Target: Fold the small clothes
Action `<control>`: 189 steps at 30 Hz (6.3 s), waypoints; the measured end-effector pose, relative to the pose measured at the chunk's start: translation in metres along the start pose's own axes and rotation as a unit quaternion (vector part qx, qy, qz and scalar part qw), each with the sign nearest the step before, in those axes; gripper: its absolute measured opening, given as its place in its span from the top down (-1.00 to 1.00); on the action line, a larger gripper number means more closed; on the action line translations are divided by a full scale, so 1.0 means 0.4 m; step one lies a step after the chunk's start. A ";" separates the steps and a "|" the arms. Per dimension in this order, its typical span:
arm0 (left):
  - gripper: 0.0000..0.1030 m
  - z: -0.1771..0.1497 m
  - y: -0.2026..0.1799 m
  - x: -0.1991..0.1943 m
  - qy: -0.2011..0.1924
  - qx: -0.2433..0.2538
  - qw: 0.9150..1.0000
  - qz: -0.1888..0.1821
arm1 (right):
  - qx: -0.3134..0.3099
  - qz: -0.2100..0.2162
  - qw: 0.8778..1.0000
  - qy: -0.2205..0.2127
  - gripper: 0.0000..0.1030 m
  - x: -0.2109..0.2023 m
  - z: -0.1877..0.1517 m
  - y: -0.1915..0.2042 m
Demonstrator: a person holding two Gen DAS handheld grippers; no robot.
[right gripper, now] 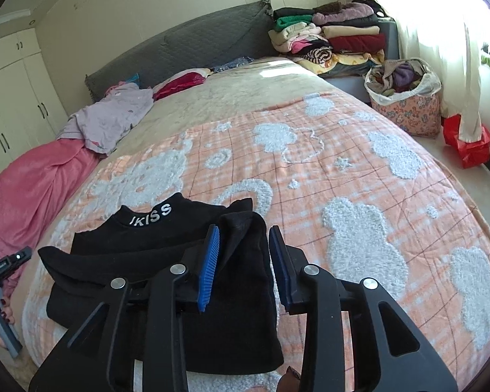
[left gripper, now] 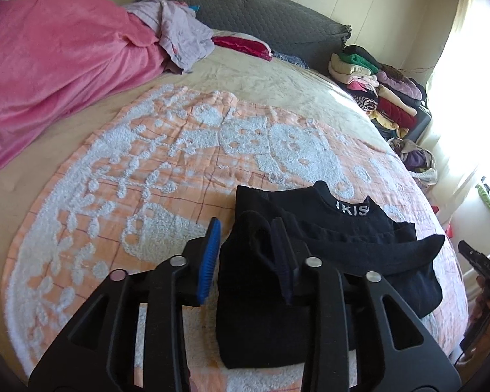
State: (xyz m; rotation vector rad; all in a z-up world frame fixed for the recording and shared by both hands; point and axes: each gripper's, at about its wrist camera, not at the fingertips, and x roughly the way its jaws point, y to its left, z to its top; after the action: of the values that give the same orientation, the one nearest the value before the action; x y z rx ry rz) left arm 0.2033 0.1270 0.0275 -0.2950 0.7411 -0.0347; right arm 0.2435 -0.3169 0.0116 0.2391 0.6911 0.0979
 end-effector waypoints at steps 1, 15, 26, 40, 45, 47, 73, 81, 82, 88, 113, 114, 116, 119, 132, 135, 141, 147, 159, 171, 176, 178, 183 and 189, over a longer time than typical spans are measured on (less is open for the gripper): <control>0.45 -0.005 -0.005 -0.008 -0.003 0.007 1.000 0.001 | -0.006 0.001 1.000 -0.002 0.38 -0.006 -0.002 0.005; -0.02 -0.049 -0.062 -0.070 -0.021 0.069 0.997 0.016 | -0.084 0.011 0.996 0.012 0.37 -0.028 -0.055 0.097; -0.40 -0.083 -0.073 -0.090 -0.017 0.086 0.996 0.018 | -0.119 0.022 0.992 0.037 0.26 -0.016 -0.093 0.136; 0.41 -0.199 -0.136 0.025 0.050 0.174 0.983 0.037 | -0.165 0.010 0.982 0.087 0.46 0.057 -0.152 0.157; 0.41 -0.200 -0.149 0.090 0.064 0.194 0.977 0.056 | -0.182 -0.017 0.976 0.114 0.56 0.122 -0.158 0.147; 0.41 -0.196 -0.157 0.112 0.065 0.201 0.976 0.061 | -0.184 -0.021 0.975 0.123 0.60 0.152 -0.157 0.141; 0.41 0.027 -0.036 0.247 0.047 0.085 0.994 0.056 | -0.094 -0.067 0.992 0.058 0.64 0.293 0.047 0.056; 0.20 0.010 0.021 0.244 0.064 0.053 0.997 -0.003 | -0.055 -0.029 0.996 0.060 0.37 0.278 0.049 -0.016; 0.19 0.004 0.021 0.245 0.066 0.049 0.996 -0.018 | -0.047 -0.019 0.997 0.065 0.37 0.286 0.047 -0.023; 0.11 -0.013 0.015 0.266 0.064 0.044 0.996 -0.034 | -0.049 0.014 0.995 0.087 0.34 0.325 0.032 -0.008; 0.92 0.008 0.008 0.294 0.020 0.059 0.998 0.006 | -0.042 -0.036 0.997 0.054 0.84 0.309 0.025 -0.026; 0.91 0.006 0.010 0.295 0.021 0.060 0.998 0.008 | -0.040 -0.039 0.997 0.060 0.84 0.316 0.022 -0.027; 0.90 0.004 0.012 0.290 0.021 0.061 0.998 0.010 | -0.038 -0.045 0.996 0.065 0.83 0.324 0.015 -0.029; 0.86 0.000 0.013 0.290 0.023 0.065 0.997 0.017 | -0.047 -0.061 0.995 0.071 0.82 0.332 0.004 -0.025; 0.79 -0.012 -0.007 0.273 0.023 0.089 0.995 0.039 | -0.022 -0.089 0.993 0.069 0.05 0.303 -0.006 -0.055; 0.71 -0.017 -0.009 0.265 0.025 0.092 0.995 0.041 | -0.026 -0.093 0.994 0.059 -0.01 0.276 -0.006 -0.048; 0.53 -0.023 0.000 0.236 0.026 0.085 0.995 0.042 | -0.050 -0.084 0.995 0.029 -0.21 0.212 -0.003 -0.009; 0.29 -0.024 0.000 0.189 0.015 0.089 0.995 0.046 | -0.049 -0.052 0.997 0.015 -0.21 0.155 -0.020 0.024; -0.14 -0.050 -0.059 0.090 -0.002 0.119 0.992 0.033 | -0.073 0.026 0.996 0.049 -0.21 0.116 -0.124 0.134; -0.28 -0.170 -0.093 0.131 0.063 0.155 0.985 0.042 | -0.080 0.036 0.992 0.094 -0.45 0.124 -0.214 0.166; -0.28 -0.208 -0.079 0.125 0.069 0.143 0.987 0.040 | -0.070 0.035 0.993 0.094 -0.47 0.118 -0.239 0.166; -0.28 -0.216 -0.075 0.116 0.071 0.137 0.987 0.037 | -0.060 0.038 0.993 0.089 -0.48 0.110 -0.249 0.160; -0.30 -0.245 -0.063 0.099 0.079 0.131 0.988 0.032 | -0.053 0.043 0.994 0.081 -0.60 0.080 -0.266 0.166; -0.32 -0.265 -0.044 0.075 0.079 0.115 0.990 0.024 | -0.062 0.047 0.995 0.064 -0.68 0.045 -0.291 0.191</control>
State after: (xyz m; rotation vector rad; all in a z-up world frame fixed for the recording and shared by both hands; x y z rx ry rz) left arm 0.1558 0.0795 -0.0617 -0.0549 0.8934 -0.0988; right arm 0.1818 -0.2182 -0.0672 0.1460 0.7985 0.2466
